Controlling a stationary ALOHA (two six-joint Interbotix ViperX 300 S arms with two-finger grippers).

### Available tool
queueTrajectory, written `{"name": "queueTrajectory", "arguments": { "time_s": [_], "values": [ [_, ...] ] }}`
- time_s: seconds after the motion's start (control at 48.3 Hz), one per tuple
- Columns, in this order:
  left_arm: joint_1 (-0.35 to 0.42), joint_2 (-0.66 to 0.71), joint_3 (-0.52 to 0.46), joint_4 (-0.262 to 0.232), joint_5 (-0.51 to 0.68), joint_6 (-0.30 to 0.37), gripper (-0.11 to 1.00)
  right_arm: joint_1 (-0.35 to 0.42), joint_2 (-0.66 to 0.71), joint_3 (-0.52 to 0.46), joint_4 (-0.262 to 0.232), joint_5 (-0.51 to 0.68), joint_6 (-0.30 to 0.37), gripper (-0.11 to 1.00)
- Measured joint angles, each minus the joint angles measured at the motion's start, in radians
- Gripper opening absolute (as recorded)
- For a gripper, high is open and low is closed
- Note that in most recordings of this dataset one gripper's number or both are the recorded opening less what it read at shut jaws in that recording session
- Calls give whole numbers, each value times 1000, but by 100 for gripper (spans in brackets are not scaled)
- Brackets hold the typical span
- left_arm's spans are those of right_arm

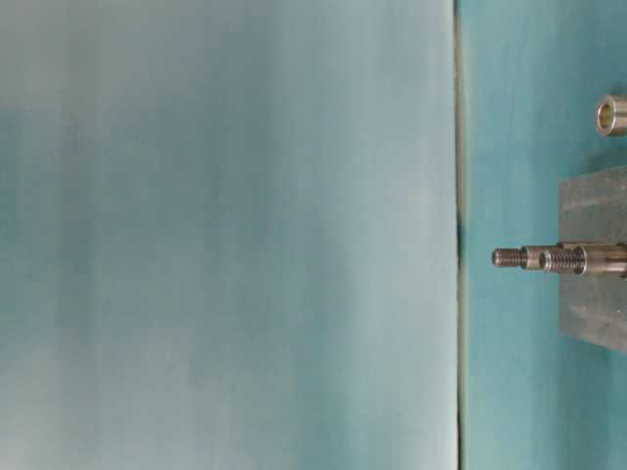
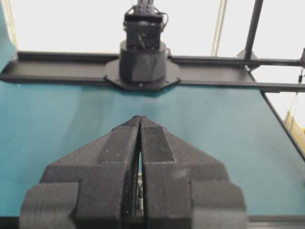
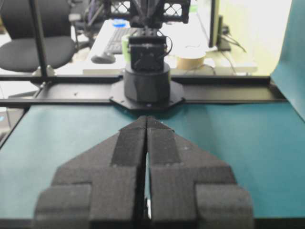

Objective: Insert the washer onto the shaft.
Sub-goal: 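Move the right gripper toward the two silver washers beside the plate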

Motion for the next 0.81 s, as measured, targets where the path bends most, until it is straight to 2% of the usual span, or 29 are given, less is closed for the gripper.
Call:
{"name": "queueTrajectory", "arguments": {
  "time_s": [0.062,0.124,0.228,0.352,0.456,0.642,0.808],
  "values": [
    [2,2,2,3,17,-21,0,0,2,0,8,3,2,1],
    [2,2,2,3,43,-41,0,-6,2,-5,43,60,5,1],
    [5,2,-2,5,89,-44,0,-46,20,-48,91,244,14,1],
    [14,2,-29,6,167,-44,0,-103,60,-118,98,460,14,1],
    [21,9,-54,8,256,-46,0,-146,118,-178,100,581,14,1],
    [32,43,-95,9,382,-44,0,-158,270,-259,100,689,14,1],
    [34,57,-100,11,402,-44,0,-166,442,-328,100,746,14,1]
  ]
}}
